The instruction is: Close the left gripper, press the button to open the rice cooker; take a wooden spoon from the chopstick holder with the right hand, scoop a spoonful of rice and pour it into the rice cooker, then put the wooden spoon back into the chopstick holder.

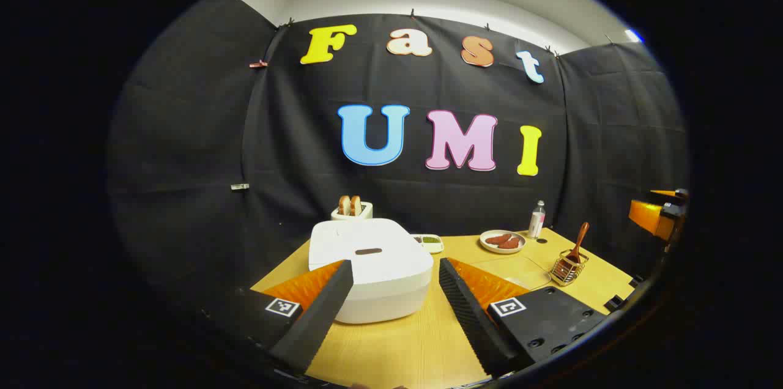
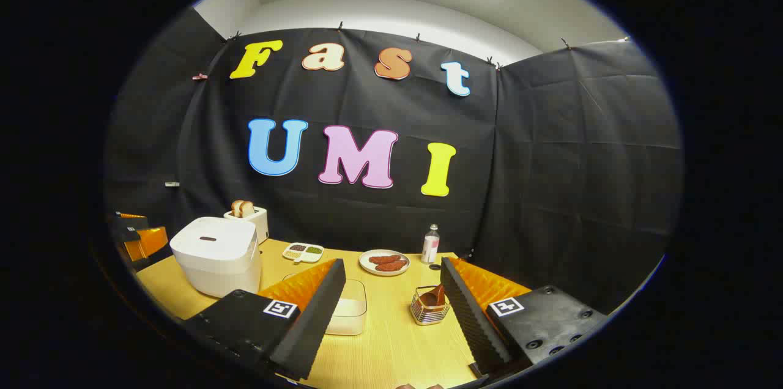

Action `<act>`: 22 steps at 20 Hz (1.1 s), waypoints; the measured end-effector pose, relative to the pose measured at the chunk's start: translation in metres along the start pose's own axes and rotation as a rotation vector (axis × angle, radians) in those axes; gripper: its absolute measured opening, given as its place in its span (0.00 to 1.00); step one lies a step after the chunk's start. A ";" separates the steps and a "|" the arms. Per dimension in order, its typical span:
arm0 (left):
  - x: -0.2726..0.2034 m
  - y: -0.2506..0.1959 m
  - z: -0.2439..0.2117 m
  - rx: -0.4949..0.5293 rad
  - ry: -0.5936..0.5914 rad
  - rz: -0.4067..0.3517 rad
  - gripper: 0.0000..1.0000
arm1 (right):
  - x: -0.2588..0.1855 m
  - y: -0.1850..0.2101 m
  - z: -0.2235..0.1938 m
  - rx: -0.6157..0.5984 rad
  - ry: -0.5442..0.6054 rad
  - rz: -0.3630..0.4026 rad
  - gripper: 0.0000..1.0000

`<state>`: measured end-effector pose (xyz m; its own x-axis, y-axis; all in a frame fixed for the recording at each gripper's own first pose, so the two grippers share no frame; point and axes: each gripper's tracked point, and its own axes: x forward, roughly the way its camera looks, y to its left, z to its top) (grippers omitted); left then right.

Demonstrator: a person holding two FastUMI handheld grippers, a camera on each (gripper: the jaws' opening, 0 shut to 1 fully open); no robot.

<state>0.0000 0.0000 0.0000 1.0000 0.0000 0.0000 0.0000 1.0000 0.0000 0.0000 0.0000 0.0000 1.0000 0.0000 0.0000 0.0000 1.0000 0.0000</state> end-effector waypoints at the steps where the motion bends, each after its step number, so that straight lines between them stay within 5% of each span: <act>1: 0.001 -0.002 0.000 0.010 0.003 -0.003 0.97 | -0.001 -0.002 -0.003 0.000 0.004 -0.006 0.98; 19: 0.001 0.029 -0.001 0.025 0.015 0.025 0.98 | 0.012 -0.002 -0.014 0.070 0.054 -0.047 0.98; 22: 0.016 0.030 0.014 0.010 -0.009 -0.027 0.95 | 0.016 -0.005 -0.016 0.047 0.056 -0.059 0.98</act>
<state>0.0159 0.0303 0.0145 0.9996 -0.0269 0.0086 0.0268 0.9996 0.0106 0.0160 -0.0048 -0.0160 0.9967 -0.0573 -0.0569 0.0599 0.9972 0.0450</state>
